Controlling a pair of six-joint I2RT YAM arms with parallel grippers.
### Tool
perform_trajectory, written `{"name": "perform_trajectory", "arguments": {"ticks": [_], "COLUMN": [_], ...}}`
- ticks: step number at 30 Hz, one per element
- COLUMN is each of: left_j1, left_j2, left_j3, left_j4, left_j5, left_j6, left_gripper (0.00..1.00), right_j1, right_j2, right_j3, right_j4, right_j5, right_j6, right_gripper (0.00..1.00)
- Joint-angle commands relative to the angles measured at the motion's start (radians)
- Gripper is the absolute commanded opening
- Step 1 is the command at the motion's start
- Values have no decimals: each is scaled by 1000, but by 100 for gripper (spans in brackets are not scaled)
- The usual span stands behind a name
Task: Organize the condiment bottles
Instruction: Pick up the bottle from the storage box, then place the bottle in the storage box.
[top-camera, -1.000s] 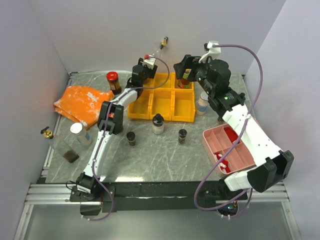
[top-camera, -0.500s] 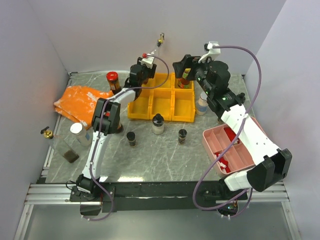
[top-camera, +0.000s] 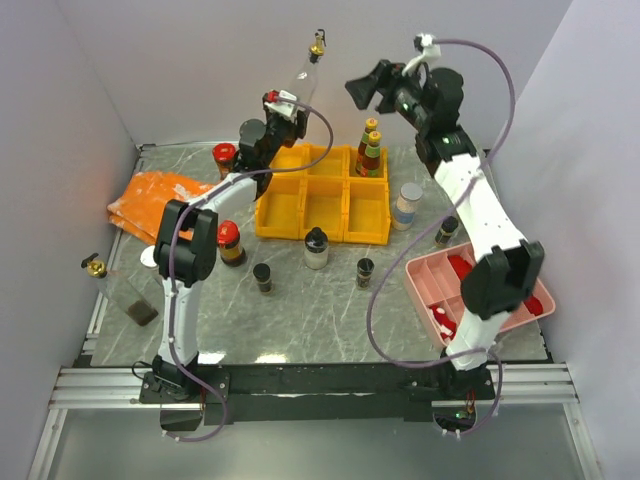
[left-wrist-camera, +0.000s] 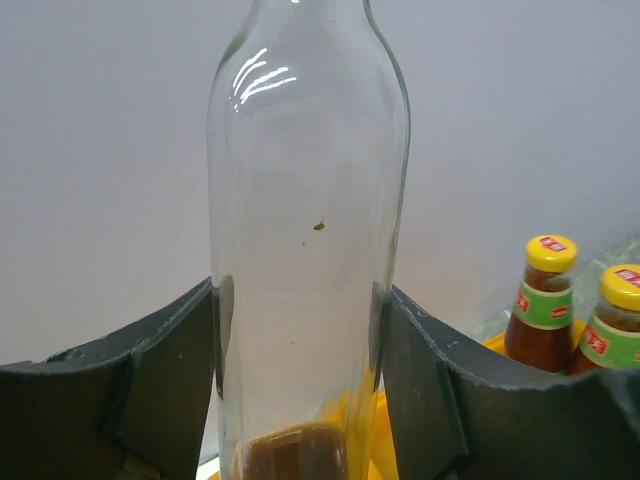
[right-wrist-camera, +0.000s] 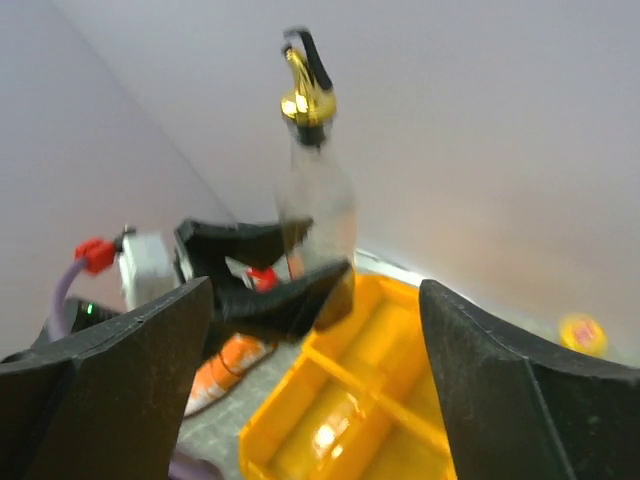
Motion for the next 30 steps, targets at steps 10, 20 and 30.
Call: {"name": "perform_trajectory", "arguments": {"ticks": [10, 20, 30], "left_j1": [4, -35, -42], "left_j2": [-276, -344, -376], "left_j3": [-214, -285, -311], "left_j4": [186, 124, 84], "left_j5": [253, 294, 264], "left_j6": [-118, -98, -115], "left_gripper": [1, 1, 13], "right_j1": [33, 81, 99], "right_j2": [324, 345, 281], "right_j3": [458, 444, 346], "right_j4": [30, 32, 101], "right_j5": [-204, -145, -107], "right_j6": [40, 17, 9], "right_gripper": [81, 76, 4]}}
